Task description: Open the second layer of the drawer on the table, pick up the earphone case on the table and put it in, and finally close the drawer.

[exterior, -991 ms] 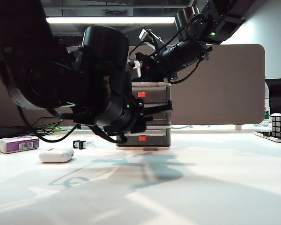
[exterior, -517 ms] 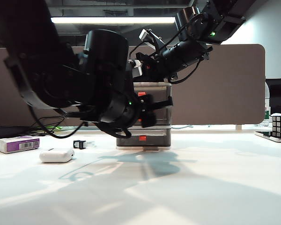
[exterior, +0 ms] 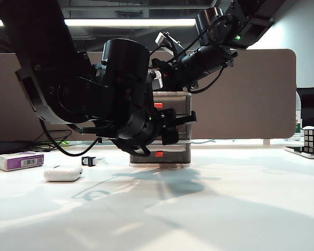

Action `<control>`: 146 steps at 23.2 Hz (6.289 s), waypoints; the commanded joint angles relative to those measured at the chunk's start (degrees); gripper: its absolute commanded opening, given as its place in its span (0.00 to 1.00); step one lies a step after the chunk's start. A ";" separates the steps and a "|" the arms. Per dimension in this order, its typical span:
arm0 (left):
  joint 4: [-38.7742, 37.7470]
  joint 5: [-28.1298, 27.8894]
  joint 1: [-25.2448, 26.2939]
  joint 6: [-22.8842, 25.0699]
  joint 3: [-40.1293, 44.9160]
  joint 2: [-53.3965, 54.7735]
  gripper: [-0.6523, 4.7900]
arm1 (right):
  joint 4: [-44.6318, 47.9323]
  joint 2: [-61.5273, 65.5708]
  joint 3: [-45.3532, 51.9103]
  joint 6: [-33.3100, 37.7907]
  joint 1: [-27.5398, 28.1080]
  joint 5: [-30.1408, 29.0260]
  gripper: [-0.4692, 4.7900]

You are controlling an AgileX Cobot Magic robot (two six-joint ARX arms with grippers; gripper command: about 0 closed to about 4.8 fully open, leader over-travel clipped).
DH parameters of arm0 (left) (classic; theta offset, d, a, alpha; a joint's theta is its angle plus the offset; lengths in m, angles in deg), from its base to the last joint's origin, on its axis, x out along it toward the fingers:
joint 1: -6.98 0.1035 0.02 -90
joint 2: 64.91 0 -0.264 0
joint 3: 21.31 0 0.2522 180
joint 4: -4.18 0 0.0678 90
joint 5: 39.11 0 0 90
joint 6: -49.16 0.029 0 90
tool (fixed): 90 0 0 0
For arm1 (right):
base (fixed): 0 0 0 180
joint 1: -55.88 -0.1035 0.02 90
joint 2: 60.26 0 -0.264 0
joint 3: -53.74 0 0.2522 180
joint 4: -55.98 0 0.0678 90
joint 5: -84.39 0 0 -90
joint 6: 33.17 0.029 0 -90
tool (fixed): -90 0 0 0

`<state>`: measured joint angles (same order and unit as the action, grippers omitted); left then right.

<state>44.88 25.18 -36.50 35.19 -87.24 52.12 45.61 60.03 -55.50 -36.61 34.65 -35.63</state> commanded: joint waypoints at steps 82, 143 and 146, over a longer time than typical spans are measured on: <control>1.68 -1.51 -3.82 1.77 -0.17 0.70 0.11 | -8.96 -7.98 0.13 -4.63 1.07 -8.72 0.08; 2.54 -1.14 -4.59 2.23 -0.13 -1.11 0.11 | -22.58 -9.33 6.32 -18.27 1.38 -8.87 0.08; 1.22 -1.22 -5.25 2.19 -0.13 -1.31 0.11 | -20.83 -8.68 6.32 -16.74 1.38 -8.83 0.08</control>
<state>45.75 23.61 -41.05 36.93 -87.22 51.44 22.47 51.44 -49.03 -54.16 36.05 -45.12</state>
